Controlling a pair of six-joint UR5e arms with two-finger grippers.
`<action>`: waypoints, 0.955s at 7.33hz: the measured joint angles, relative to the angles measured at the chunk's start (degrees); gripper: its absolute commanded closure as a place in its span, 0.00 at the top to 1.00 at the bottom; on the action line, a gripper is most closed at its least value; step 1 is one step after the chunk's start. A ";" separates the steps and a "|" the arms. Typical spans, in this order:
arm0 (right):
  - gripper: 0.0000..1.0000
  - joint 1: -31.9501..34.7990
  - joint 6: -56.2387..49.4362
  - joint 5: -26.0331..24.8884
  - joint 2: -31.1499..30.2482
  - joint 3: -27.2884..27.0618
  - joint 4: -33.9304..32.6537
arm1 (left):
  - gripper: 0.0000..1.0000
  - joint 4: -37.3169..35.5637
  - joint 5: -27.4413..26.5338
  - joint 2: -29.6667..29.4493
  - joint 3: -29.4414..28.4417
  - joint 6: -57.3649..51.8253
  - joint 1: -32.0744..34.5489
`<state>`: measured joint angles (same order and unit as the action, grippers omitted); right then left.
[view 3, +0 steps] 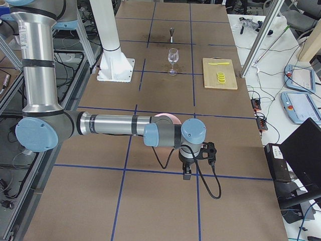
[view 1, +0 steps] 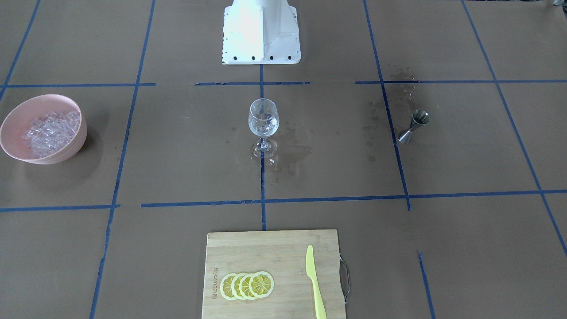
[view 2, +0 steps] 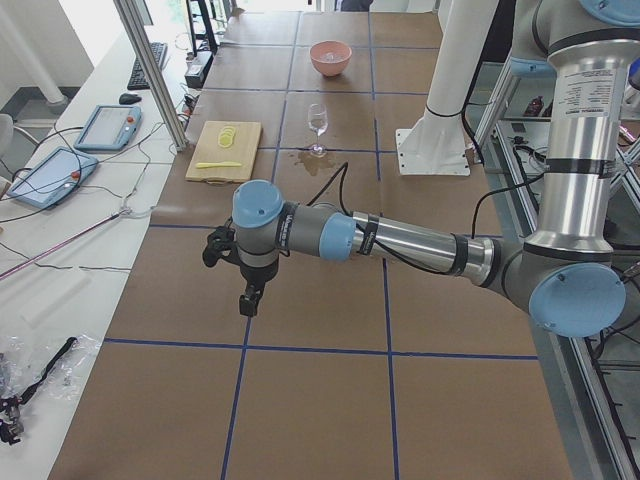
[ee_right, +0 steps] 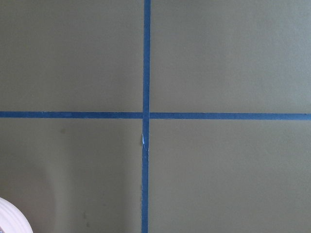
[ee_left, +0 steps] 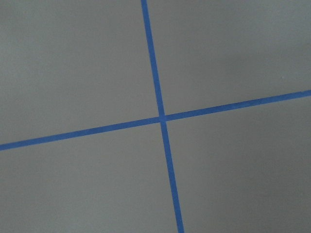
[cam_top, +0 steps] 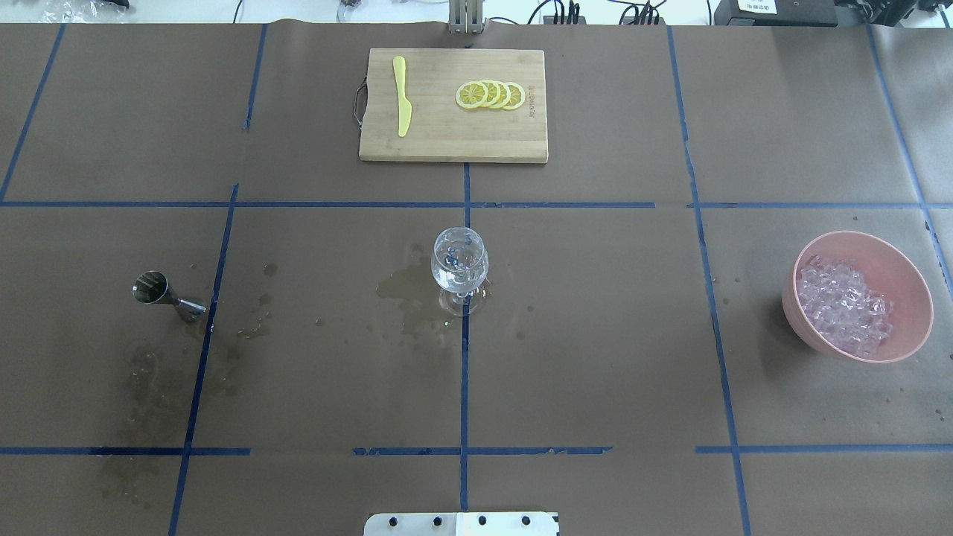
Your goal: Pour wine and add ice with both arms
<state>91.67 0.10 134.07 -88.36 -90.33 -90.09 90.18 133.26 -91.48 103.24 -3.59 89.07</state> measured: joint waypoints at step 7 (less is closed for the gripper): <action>1.00 -0.17 7.37 1.55 1.18 -1.70 -0.10 | 1.00 31.17 -11.22 13.93 19.28 47.75 -23.43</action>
<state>91.50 7.47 135.62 -87.18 -92.03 -90.19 121.34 122.04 -77.55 122.51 44.16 65.64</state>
